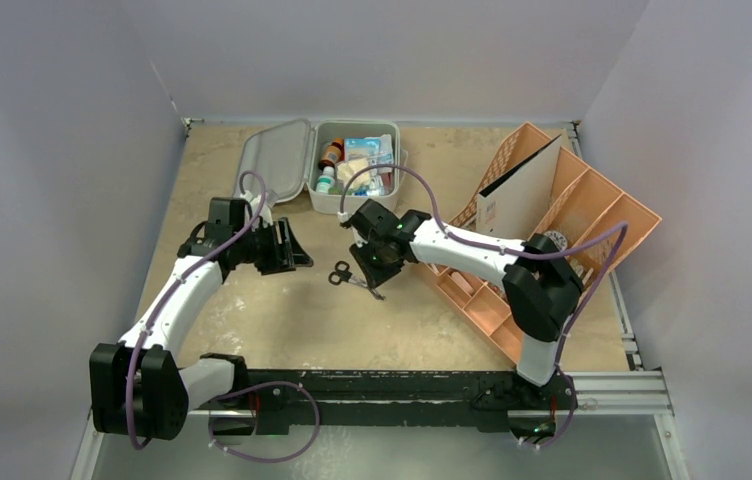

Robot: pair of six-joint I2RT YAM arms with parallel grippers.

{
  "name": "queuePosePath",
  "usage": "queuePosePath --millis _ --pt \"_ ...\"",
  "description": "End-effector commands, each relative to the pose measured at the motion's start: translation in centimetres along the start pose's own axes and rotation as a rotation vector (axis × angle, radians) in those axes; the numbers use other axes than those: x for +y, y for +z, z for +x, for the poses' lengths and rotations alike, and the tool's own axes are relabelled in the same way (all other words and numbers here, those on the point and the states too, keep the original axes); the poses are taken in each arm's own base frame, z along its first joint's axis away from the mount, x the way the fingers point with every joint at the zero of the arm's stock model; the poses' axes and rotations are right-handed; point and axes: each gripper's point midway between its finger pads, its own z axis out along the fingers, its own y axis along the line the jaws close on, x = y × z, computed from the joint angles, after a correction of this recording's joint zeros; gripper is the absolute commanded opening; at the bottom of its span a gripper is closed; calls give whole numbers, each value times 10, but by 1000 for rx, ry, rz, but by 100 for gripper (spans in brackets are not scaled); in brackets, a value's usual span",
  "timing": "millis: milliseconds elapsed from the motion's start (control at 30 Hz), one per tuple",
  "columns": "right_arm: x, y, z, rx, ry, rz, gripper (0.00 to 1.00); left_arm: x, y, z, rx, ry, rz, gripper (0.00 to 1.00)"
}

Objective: Organize the medicine kit
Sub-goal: Adjust the scissors at the center of the board, then pick up the scissors from the center of the board.

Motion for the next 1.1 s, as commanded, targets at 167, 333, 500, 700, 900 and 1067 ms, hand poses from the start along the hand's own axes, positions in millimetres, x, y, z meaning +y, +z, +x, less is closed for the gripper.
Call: queuePosePath --millis 167,333,500,700,900,1067 --pt "-14 12 31 87 55 61 25 -19 -1 -8 -17 39 106 51" --pt "-15 21 34 101 58 59 22 -20 3 -5 -16 5 134 51" --pt "-18 31 36 105 55 69 18 -18 8 -3 -12 -16 141 51" --pt "-27 41 42 119 62 103 9 -15 14 0 -26 -68 153 50" --pt "-32 49 55 148 82 119 5 -6 25 7 -29 -123 145 51" --pt "-32 53 60 154 94 114 5 2 37 6 -46 -146 142 55"
